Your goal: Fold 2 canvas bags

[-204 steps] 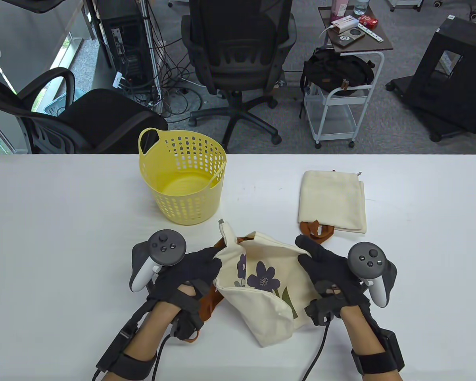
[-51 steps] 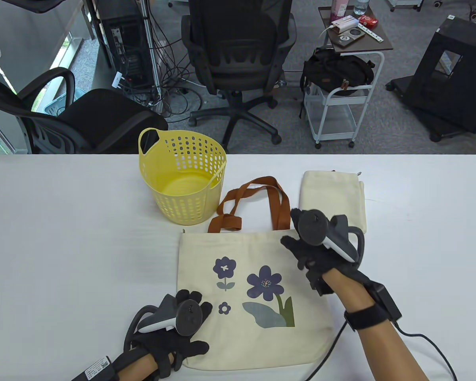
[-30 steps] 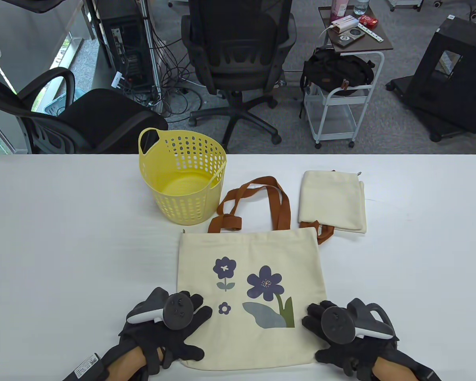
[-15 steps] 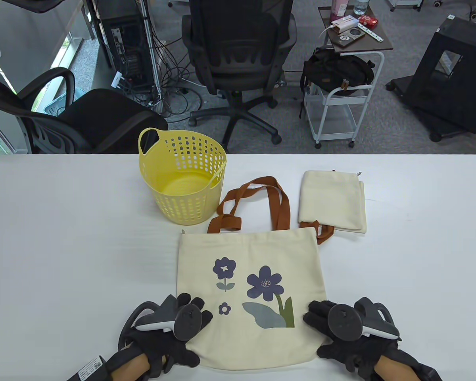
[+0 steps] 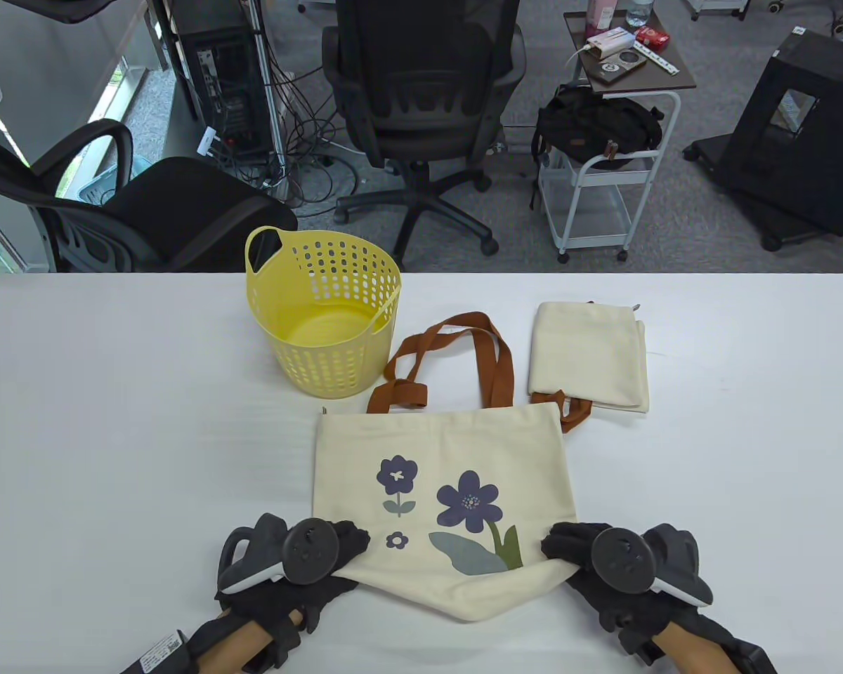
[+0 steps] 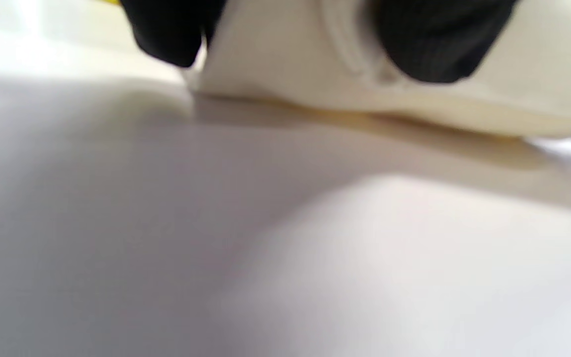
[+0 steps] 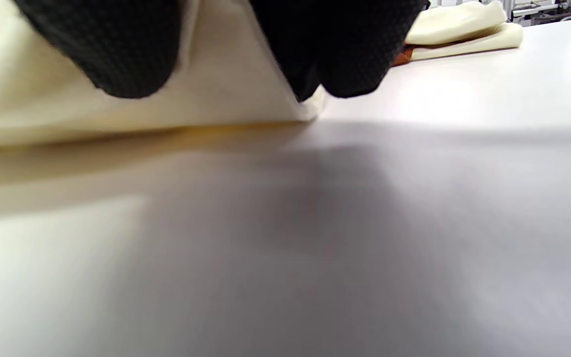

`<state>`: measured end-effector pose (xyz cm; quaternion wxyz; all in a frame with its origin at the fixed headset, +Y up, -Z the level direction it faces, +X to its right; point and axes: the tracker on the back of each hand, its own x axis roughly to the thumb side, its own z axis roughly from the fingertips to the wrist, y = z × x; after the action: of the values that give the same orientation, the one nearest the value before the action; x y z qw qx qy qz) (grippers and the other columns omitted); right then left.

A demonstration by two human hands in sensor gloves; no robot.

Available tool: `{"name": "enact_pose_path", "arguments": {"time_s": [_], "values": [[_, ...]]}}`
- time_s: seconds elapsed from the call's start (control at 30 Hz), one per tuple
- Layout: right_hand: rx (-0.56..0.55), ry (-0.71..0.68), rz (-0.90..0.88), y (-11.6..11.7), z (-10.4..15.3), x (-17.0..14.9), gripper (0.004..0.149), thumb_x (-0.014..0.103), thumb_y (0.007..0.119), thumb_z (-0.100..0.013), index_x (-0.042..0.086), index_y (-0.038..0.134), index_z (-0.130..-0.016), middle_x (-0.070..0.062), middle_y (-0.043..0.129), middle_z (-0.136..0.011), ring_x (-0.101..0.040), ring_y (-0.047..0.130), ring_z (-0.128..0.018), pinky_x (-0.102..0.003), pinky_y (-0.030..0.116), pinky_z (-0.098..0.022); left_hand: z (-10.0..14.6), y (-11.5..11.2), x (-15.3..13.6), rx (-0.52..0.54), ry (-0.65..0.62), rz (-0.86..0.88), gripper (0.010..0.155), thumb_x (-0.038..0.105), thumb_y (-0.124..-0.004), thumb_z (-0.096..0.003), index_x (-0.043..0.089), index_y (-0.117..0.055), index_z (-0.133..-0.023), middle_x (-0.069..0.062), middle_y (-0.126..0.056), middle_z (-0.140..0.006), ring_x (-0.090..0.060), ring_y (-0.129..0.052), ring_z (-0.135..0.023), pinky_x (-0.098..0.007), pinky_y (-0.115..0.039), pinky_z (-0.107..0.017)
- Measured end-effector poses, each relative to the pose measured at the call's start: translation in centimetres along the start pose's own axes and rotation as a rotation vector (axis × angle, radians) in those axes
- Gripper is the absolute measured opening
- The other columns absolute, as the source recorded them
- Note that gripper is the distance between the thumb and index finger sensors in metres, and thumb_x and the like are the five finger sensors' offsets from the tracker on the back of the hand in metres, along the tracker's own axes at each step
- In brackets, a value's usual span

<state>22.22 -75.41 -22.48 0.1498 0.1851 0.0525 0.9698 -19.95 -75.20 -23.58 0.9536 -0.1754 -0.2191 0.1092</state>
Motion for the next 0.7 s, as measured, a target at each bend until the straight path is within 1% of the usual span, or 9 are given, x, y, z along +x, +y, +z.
{"name": "enact_pose_path", "arguments": {"time_s": [0.07, 0.13, 0.2, 0.3, 0.4, 0.53, 0.67, 0.7], "values": [[-0.023, 0.000, -0.056, -1.0, 0.0, -0.2, 0.043, 0.037, 0.086, -0.044, 0.034, 0.082, -0.087, 0.001, 0.089, -0.093, -0.027, 0.089, -0.085, -0.047, 0.079, -0.062, 0.2, 0.9, -0.4, 0.007, 0.004, 0.065, 0.059, 0.044, -0.083, -0.0392, 0.028, -0.072, -0.095, -0.003, -0.076, -0.102, -0.034, -0.089, -0.092, -0.055, -0.066, -0.073], [-0.048, -0.022, -0.105, -2.1, -0.1, -0.3, 0.044, 0.039, 0.086, -0.043, 0.032, 0.083, -0.086, 0.001, 0.097, -0.084, -0.024, 0.098, -0.075, -0.043, 0.085, -0.055, 0.5, 2.0, -0.8, 0.019, 0.011, 0.122, 0.059, 0.044, -0.084, -0.0394, 0.026, -0.072, -0.095, -0.007, -0.079, -0.100, -0.032, -0.094, -0.084, -0.054, -0.069, -0.071], [-0.056, -0.033, -0.147, -3.2, -0.4, -0.1, 0.044, 0.040, 0.086, -0.043, 0.030, 0.083, -0.086, 0.000, 0.100, -0.079, -0.024, 0.103, -0.068, -0.042, 0.087, -0.051, 0.5, 3.2, -1.4, 0.016, 0.012, 0.190, 0.060, 0.044, -0.085, -0.0394, 0.025, -0.072, -0.095, -0.007, -0.081, -0.098, -0.030, -0.099, -0.078, -0.053, -0.072, -0.069], [-0.065, -0.043, -0.195, -4.4, -1.3, 0.3, 0.045, 0.040, 0.086, -0.043, 0.028, 0.083, -0.087, -0.001, 0.102, -0.073, -0.023, 0.106, -0.060, -0.041, 0.089, -0.047, 0.3, 4.7, -2.0, 0.021, 0.033, 0.239, 0.059, 0.044, -0.085, -0.0397, 0.022, -0.074, -0.094, -0.007, -0.088, -0.090, -0.028, -0.104, -0.066, -0.052, -0.077, -0.065], [-0.022, -0.029, -0.247, -5.1, -2.7, 0.1, 0.049, 0.041, 0.087, -0.042, 0.025, 0.082, -0.088, -0.001, 0.104, -0.068, -0.021, 0.108, -0.052, -0.040, 0.090, -0.042, -0.6, 5.9, -2.7, 0.021, 0.076, 0.259, 0.060, 0.045, -0.086, -0.0394, 0.020, -0.075, -0.093, -0.007, -0.093, -0.084, -0.024, -0.108, -0.053, -0.049, -0.083, -0.059], [0.061, 0.019, -0.319, -5.5, -5.0, -0.7, 0.052, 0.040, 0.089, -0.042, 0.023, 0.081, -0.090, -0.001, 0.104, -0.064, -0.020, 0.108, -0.045, -0.040, 0.090, -0.038, -2.4, 6.6, -3.4, -0.036, 0.141, 0.352, 0.059, 0.045, -0.088, -0.0387, 0.018, -0.078, -0.091, -0.007, -0.097, -0.078, -0.020, -0.111, -0.040, -0.047, -0.089, -0.052], [0.173, 0.079, -0.407, -4.9, -6.9, -2.1, 0.055, 0.041, 0.090, -0.042, 0.021, 0.078, -0.092, -0.001, 0.104, -0.062, -0.018, 0.109, -0.039, -0.038, 0.091, -0.034, -4.2, 6.4, -4.1, -0.138, 0.196, 0.407, 0.060, 0.044, -0.089, -0.0383, 0.018, -0.078, -0.090, -0.006, -0.098, -0.077, -0.017, -0.112, -0.034, -0.045, -0.092, -0.048], [0.193, 0.090, -0.421, -4.7, -7.2, -2.3, 0.056, 0.041, 0.090, -0.042, 0.021, 0.078, -0.092, -0.001, 0.103, -0.063, -0.017, 0.108, -0.038, -0.038, 0.091, -0.033, -4.4, 6.3, -4.3, -0.148, 0.197, 0.416, 0.059, 0.044, -0.089, -0.0383, 0.018, -0.078, -0.090, -0.006, -0.098, -0.077, -0.017, -0.112, -0.034, -0.044, -0.092, -0.048]]}}
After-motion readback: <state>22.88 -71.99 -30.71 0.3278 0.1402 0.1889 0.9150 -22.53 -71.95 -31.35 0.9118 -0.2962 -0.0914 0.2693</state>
